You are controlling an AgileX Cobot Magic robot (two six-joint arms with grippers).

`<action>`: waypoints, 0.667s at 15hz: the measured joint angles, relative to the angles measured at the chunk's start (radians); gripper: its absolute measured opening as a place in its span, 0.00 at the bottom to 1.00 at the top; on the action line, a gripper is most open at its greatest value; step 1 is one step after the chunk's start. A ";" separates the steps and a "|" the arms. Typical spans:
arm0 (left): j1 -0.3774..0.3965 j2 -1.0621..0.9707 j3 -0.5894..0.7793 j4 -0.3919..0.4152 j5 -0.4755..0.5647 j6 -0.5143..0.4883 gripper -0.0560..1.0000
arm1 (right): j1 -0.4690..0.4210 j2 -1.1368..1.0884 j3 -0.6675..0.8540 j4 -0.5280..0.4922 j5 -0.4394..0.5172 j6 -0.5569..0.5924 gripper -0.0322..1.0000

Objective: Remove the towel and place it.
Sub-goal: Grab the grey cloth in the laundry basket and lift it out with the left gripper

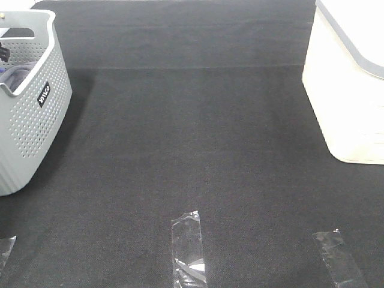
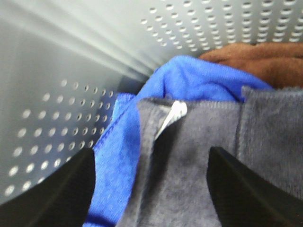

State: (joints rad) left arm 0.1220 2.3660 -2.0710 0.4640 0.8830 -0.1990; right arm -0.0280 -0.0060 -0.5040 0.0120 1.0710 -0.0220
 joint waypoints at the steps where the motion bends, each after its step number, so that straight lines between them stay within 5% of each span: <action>1: 0.000 0.001 0.000 0.000 -0.004 0.000 0.60 | 0.000 0.000 0.000 0.000 0.000 0.000 0.64; 10: 0.000 0.002 0.000 0.004 -0.014 0.000 0.37 | 0.000 0.000 0.000 0.000 0.000 0.000 0.64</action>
State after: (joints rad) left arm 0.1220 2.3680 -2.0710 0.4680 0.8690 -0.1990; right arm -0.0280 -0.0060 -0.5040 0.0120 1.0710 -0.0220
